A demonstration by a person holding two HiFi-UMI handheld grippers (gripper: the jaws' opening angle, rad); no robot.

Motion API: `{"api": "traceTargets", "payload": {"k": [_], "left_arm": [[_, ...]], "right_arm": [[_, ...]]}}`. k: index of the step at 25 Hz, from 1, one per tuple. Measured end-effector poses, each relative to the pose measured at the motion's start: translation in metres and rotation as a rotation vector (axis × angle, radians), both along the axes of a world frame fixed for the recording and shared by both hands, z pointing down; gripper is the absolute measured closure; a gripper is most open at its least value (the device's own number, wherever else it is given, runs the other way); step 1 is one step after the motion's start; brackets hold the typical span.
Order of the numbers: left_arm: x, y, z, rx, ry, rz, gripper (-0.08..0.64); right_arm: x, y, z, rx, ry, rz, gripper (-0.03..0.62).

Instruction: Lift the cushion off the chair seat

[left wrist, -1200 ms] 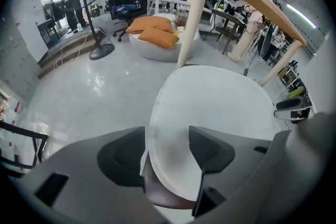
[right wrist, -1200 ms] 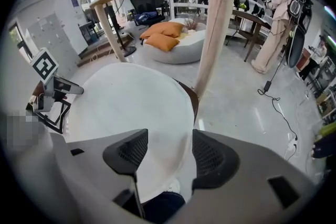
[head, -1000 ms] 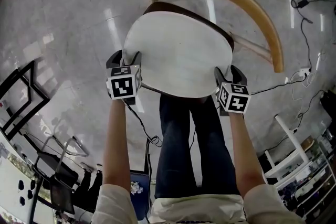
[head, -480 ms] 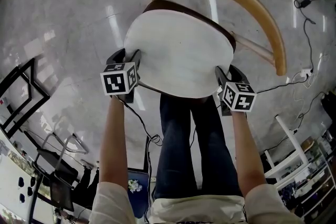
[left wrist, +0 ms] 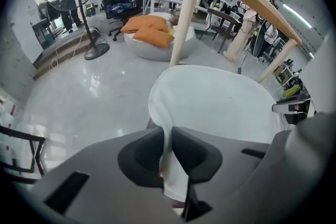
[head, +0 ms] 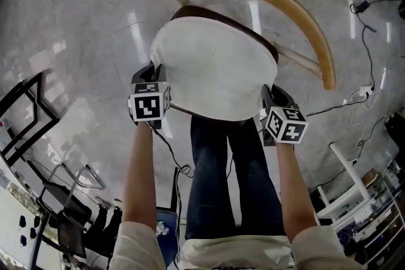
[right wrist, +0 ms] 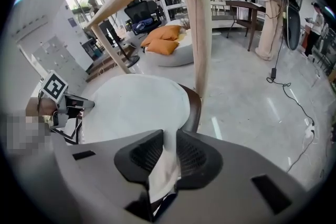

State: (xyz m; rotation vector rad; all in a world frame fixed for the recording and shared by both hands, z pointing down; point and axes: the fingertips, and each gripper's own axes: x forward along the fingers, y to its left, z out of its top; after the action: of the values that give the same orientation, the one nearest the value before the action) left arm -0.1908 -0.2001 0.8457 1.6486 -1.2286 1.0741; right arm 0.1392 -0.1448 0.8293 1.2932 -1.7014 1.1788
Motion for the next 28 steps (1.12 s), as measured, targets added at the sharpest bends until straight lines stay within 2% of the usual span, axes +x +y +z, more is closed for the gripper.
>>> {"api": "traceTargets", "payload": {"k": [5, 12, 17, 28], "left_arm": [[-0.003, 0.007, -0.020, -0.012, -0.005, -0.035, 0.503], [-0.013, 0.029, -0.096, 0.050, 0.027, -0.150, 0.503], [-0.025, 0.039, -0.171, 0.132, 0.027, -0.201, 0.502], [-0.023, 0.071, -0.358, 0.355, 0.046, -0.286, 0.502]], "right_arm": [[-0.008, -0.008, -0.031, 0.052, 0.004, -0.053, 0.512], [-0.016, -0.013, -0.109, 0.137, 0.019, -0.123, 0.514], [-0.027, -0.014, -0.186, 0.217, 0.020, -0.165, 0.514], [-0.025, -0.012, -0.364, 0.445, 0.002, -0.242, 0.512]]}}
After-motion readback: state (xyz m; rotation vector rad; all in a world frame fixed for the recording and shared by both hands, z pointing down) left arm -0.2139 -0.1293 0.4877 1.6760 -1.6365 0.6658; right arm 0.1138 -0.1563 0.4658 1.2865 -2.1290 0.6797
